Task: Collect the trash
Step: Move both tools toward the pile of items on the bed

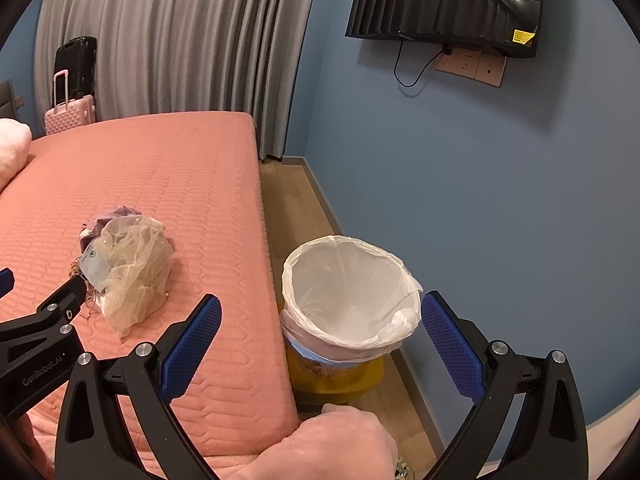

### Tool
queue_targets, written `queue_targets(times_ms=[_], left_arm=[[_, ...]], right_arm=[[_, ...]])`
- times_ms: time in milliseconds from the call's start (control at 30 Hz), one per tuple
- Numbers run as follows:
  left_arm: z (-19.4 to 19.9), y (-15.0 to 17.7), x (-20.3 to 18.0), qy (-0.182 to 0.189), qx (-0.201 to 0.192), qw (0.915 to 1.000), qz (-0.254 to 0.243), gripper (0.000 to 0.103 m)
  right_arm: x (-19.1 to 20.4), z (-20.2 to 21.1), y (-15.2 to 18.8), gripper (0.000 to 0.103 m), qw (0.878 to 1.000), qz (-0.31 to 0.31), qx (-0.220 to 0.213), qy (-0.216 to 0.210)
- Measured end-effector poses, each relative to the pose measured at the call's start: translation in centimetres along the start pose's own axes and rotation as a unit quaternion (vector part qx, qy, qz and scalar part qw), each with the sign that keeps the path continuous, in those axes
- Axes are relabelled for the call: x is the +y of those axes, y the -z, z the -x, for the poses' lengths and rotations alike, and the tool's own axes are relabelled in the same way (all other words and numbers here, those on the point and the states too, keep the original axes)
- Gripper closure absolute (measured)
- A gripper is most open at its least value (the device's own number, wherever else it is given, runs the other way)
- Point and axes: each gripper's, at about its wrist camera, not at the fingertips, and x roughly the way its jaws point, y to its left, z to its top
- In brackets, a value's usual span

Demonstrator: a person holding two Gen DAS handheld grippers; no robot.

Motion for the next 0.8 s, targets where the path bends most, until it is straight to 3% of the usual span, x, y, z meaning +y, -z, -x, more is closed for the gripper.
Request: queue_targets(times_ms=[267,467,800], left_arm=[[-1.9,-0.5,2.9,0.017,0.013,0.9997,0.008,0.007],[-4.2,-1.1,6.3,-0.008,0.005,0.9999,0.005,0.007],[-8.2,-1.6,12.2,-0.017,0.012,0.9993,0.030,0.007]], right_arm=[[2.6,-1.1,-0.5,0.006,1.000,0.006,-0.011,-0.014],[5.9,-3.4,-1.1,0.006,0.998,0.000,0.000,-0.062],[12.7,-8.0,-2.2,0.008,0.988,0.001,0.032,-0.150]])
